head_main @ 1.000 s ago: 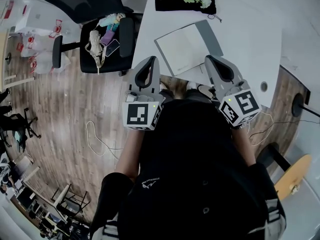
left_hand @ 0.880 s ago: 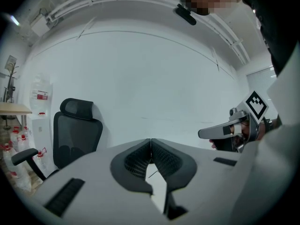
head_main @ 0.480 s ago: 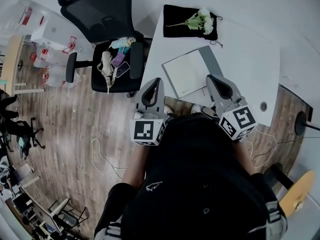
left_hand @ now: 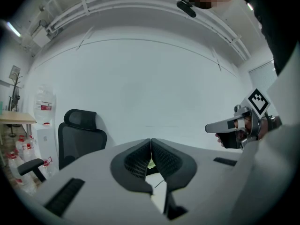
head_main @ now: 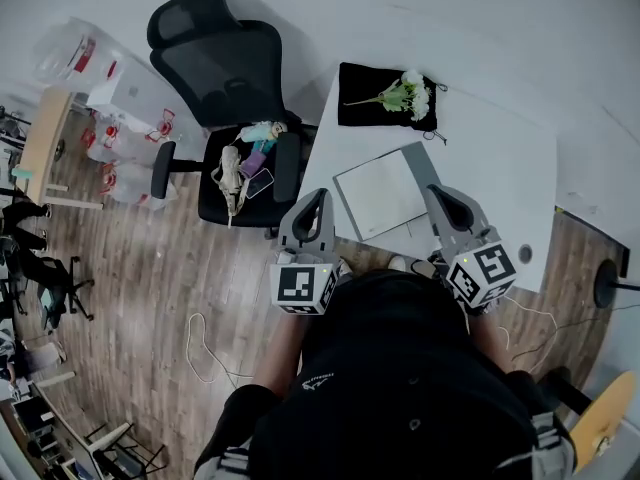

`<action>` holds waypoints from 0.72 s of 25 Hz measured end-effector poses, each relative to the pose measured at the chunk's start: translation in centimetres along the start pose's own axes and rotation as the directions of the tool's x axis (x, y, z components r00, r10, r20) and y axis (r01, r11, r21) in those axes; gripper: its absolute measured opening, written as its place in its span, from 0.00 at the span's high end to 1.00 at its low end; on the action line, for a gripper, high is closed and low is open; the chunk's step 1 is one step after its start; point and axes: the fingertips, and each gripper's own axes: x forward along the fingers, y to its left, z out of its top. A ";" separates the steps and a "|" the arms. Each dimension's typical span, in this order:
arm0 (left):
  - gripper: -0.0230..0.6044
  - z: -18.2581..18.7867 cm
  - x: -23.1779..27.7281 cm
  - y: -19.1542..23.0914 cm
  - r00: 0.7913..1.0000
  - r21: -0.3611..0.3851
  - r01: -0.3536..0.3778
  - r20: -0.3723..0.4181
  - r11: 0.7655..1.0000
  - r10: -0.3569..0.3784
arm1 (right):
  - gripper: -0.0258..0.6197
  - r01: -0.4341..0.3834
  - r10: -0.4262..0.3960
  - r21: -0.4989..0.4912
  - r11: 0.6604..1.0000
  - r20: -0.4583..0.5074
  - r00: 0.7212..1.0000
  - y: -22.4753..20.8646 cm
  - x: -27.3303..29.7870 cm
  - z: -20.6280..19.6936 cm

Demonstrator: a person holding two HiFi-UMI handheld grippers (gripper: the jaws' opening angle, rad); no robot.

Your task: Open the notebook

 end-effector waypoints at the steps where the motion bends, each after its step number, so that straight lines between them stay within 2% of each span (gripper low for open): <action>1: 0.95 0.3 0.1 0.1 1.000 0.002 -0.003 0.006 1.000 0.003 | 0.95 0.005 -0.005 -0.002 1.000 0.008 1.000 -0.2 0.0 0.4; 7: 0.95 3.1 0.8 0.1 0.999 0.005 -0.004 0.053 1.000 0.003 | 0.95 0.002 0.001 -0.048 0.999 0.059 0.998 -0.8 0.3 3.3; 18: 0.95 6.8 2.0 0.2 0.995 0.016 -0.016 0.094 1.000 0.015 | 0.95 0.017 -0.011 -0.046 0.999 0.137 0.990 -1.0 0.6 7.5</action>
